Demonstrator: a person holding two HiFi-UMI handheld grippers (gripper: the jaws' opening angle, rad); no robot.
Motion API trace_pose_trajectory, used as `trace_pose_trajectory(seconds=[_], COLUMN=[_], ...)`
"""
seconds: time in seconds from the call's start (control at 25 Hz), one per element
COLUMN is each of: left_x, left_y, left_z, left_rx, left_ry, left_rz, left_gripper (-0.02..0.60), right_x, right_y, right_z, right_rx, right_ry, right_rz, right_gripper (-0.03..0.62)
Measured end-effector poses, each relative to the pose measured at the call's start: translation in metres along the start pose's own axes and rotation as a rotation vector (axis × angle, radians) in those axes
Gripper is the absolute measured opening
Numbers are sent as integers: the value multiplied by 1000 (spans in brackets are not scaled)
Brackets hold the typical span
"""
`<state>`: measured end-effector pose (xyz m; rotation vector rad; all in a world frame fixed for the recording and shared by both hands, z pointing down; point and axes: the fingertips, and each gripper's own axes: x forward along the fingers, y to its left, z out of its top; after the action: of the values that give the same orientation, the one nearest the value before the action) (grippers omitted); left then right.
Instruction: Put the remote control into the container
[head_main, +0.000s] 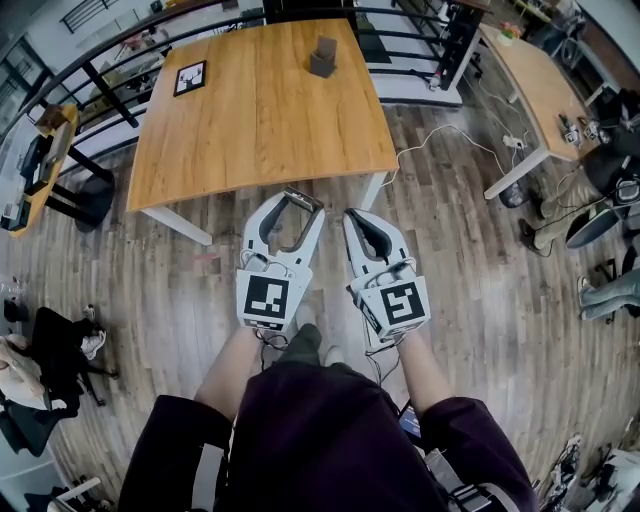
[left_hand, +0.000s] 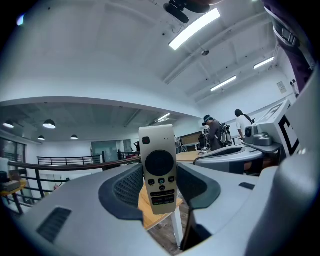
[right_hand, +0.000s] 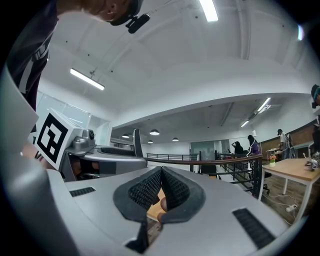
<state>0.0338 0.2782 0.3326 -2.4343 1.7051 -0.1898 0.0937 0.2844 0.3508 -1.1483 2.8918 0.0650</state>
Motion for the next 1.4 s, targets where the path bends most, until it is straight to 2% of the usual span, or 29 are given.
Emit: trace_pose_trajectory(seconds=[0.16,0.52,0.84,1.04,1.4], left_x=[29,77,118,156,238], left_y=[32,102,123,131,139], left_z=[-1,-20,-30,-29,-21], left_rx=[-6,-43,-44,-38,-13], left_ry=[-49,-29,-23,-46,23], left_rz=[-8,-45,-57,-47,-36], left_gripper=[212,212,212,212,212], right_x=[40,120,157,179,221], right_y=[-12,-29,-59,-93,-171], right_z=[1,1,-5,-9,4], right_rx=[2,-12,-8,-18,-11], right_ry=[4,12,20,14,-29], right_rz=[-15,-61,-85,-80,-59], right_gripper=[20,19,20,19,20])
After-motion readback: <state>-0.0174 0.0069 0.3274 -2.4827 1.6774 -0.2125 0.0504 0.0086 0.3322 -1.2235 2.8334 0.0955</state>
